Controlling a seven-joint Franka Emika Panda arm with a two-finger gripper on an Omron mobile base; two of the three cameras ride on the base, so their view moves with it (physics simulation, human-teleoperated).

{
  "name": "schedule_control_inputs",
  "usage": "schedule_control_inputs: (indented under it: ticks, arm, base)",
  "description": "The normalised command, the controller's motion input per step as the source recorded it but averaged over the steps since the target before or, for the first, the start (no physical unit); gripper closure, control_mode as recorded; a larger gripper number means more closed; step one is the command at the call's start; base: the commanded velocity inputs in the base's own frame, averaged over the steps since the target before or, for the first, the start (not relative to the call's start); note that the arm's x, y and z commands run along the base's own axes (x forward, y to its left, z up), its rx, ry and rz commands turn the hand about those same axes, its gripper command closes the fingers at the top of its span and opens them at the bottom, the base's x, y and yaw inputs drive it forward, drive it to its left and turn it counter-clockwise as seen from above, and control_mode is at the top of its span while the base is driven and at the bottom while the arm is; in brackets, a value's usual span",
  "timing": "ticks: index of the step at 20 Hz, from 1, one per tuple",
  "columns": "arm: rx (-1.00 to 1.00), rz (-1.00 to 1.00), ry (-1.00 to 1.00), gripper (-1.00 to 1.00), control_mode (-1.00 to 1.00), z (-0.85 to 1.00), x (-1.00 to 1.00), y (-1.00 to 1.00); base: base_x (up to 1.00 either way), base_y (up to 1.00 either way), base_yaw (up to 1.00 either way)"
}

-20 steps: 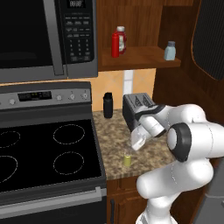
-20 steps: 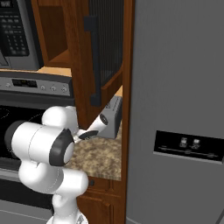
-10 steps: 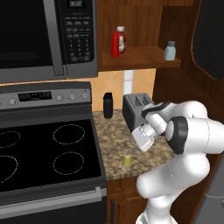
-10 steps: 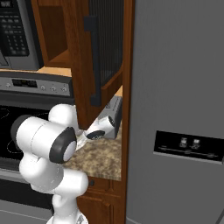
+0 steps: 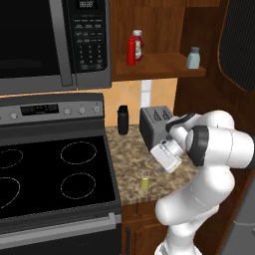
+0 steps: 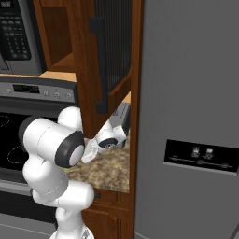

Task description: Put the shaker and condiment bottle from the counter next to their counterparts in the cabinet.

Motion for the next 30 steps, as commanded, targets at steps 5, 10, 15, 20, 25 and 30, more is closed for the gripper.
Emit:
schedule_control_inputs:
  ticks: [5,10,15,20,25,30]
  arm:
    - [0.07,0.13,0.00,-1.00,-1.00,0.00,0.00,0.02]
    - [0.07,0.10,0.00,-1.00,-1.00,0.00,0.00,0.07]
    - [0.06,0.08,0.01,-1.00,-1.00,0.00,0.00,0.14]
    - [0.04,0.08,0.01,-1.00,-1.00,-0.09,-0.06,0.20]
    - [0.00,0.07,0.00,-1.00,-1.00,-0.25,-0.28,0.32]
    - [0.00,0.06,0.00,-1.00,-1.00,-0.21,-0.24,0.29]
  base:
    - [0.00,0.00,0.00]
    - [0.00,0.00,0.00]
    - [0.00,0.00,0.00]
    - [0.00,0.00,0.00]
    - [0.00,0.00,0.00]
    - [0.00,0.00,0.00]
